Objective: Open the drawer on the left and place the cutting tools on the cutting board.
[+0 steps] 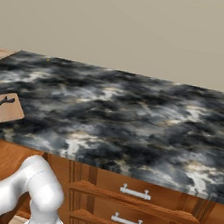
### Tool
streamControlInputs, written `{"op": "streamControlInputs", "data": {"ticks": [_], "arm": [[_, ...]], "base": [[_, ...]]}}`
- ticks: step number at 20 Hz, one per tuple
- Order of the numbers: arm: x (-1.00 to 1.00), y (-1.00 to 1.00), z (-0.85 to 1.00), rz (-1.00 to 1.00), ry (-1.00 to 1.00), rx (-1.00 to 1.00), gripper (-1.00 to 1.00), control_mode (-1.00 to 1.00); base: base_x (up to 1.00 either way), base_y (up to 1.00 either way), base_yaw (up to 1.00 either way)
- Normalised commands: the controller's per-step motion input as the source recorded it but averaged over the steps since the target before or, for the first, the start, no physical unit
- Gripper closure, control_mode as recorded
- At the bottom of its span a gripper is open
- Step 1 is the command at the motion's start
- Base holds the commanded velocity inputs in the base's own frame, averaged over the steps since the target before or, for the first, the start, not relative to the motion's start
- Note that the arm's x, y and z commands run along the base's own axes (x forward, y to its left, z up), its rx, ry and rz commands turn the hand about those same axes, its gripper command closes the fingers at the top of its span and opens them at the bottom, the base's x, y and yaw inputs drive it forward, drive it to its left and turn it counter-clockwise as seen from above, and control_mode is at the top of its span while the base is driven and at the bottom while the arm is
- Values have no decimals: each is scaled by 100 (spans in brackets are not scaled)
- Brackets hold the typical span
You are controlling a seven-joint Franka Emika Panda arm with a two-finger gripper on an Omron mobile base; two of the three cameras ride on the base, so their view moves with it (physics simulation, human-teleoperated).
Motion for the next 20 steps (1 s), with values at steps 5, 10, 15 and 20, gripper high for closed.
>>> {"op": "streamControlInputs", "data": {"ticks": [5,10,15,20], "arm": [[1,9,-9,0,-1,0,-100,-100],[5,2,-11,0,0,0,-100,-100],[10,0,-10,0,0,0,-100,-100],[0,0,-3,0,-2,0,-100,-100]], "base": [[0,0,0],[0,0,0],[0,0,0],[0,0,0]]}}
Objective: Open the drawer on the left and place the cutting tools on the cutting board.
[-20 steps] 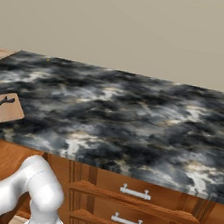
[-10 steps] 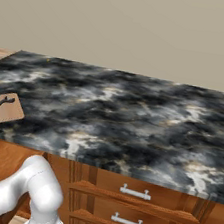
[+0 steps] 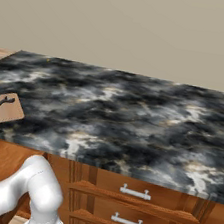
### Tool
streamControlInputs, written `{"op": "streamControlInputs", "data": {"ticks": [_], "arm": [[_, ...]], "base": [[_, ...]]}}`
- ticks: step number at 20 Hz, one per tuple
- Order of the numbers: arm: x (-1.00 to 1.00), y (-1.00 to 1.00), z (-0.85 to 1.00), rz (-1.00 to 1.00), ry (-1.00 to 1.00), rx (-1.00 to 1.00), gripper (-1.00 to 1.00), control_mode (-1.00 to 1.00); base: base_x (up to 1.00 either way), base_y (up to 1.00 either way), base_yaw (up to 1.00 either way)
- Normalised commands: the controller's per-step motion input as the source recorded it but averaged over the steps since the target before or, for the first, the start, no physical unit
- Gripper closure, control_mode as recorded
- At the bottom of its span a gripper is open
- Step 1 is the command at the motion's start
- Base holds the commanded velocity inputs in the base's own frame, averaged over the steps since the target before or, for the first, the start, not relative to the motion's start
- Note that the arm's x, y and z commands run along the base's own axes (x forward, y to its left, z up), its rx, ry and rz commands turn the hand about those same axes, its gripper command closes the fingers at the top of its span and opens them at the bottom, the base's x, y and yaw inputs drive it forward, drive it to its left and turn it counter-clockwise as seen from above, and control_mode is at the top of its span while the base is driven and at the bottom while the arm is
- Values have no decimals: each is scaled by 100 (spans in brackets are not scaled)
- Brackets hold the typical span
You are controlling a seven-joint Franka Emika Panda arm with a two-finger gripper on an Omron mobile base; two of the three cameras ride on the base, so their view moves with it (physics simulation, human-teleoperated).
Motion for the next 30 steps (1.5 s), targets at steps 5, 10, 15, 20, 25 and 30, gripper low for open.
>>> {"op": "streamControlInputs", "data": {"ticks": [5,10,15,20,25,30], "arm": [[0,0,-9,0,-2,0,-100,-100],[0,0,-14,0,-1,0,-100,-100],[0,0,-21,0,0,0,-100,-100],[0,0,-25,0,0,0,-100,-100],[-9,0,-26,0,0,0,100,-100],[-12,0,-27,0,0,0,100,-100]], "base": [[0,0,0],[0,0,0],[0,0,0],[0,0,0],[0,0,0],[0,0,0]]}}
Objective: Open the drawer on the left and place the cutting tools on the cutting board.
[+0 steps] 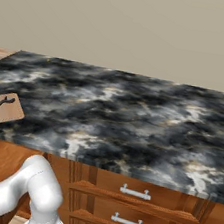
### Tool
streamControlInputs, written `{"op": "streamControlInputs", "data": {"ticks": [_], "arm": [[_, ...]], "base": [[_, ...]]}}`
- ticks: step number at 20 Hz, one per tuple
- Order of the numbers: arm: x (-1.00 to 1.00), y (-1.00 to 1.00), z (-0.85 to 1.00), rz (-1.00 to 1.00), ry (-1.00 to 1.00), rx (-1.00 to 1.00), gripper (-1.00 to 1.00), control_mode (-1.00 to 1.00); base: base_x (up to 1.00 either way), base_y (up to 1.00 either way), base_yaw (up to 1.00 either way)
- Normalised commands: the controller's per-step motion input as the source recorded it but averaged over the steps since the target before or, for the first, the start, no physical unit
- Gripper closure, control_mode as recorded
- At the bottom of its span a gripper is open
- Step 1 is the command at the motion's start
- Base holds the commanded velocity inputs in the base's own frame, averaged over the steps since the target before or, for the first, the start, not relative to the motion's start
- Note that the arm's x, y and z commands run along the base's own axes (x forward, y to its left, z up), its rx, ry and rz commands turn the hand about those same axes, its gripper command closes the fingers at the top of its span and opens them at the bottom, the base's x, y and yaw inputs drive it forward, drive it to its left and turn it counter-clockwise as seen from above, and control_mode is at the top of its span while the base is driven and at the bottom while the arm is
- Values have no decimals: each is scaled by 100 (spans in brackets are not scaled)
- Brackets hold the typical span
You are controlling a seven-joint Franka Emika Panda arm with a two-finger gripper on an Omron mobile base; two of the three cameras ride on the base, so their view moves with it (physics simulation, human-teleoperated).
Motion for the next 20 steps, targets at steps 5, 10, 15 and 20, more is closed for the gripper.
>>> {"op": "streamControlInputs", "data": {"ticks": [5,10,15,20], "arm": [[-13,0,-12,0,0,0,100,-100],[-23,0,11,0,-1,0,100,-100],[-36,0,80,0,-8,0,100,-100],[-38,-1,97,0,-1,1,100,-100]], "base": [[0,0,0],[0,0,0],[0,0,0],[0,0,0]]}}
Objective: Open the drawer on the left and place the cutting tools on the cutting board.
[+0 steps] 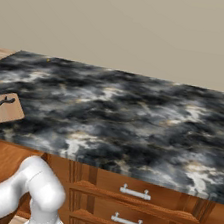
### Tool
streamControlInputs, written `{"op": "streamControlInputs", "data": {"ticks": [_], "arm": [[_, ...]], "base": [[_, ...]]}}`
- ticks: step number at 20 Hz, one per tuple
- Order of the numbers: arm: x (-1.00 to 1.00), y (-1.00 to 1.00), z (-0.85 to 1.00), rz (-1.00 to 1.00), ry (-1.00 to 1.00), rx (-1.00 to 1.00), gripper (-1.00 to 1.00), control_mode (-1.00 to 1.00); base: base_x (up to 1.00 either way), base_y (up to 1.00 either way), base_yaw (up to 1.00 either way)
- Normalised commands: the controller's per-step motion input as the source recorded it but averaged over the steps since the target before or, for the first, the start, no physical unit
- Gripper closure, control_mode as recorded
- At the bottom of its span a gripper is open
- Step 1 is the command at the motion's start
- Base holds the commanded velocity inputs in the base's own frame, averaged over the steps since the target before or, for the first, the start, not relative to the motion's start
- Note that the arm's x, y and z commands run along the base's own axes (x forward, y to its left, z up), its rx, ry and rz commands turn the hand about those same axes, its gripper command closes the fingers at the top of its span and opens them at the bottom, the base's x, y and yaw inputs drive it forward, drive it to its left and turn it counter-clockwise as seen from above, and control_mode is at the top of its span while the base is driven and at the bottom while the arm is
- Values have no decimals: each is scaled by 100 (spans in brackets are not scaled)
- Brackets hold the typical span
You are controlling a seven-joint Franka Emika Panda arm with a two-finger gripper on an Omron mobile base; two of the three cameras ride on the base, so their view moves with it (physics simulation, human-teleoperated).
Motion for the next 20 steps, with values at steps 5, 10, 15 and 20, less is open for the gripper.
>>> {"op": "streamControlInputs", "data": {"ticks": [5,10,15,20], "arm": [[-33,-20,81,-3,3,0,100,-100],[-32,-51,71,-9,3,0,100,-100],[-22,-61,67,-11,0,0,100,-100],[-4,-63,61,-12,0,-1,100,-100]], "base": [[0,0,0],[0,0,0],[0,0,0],[0,0,0]]}}
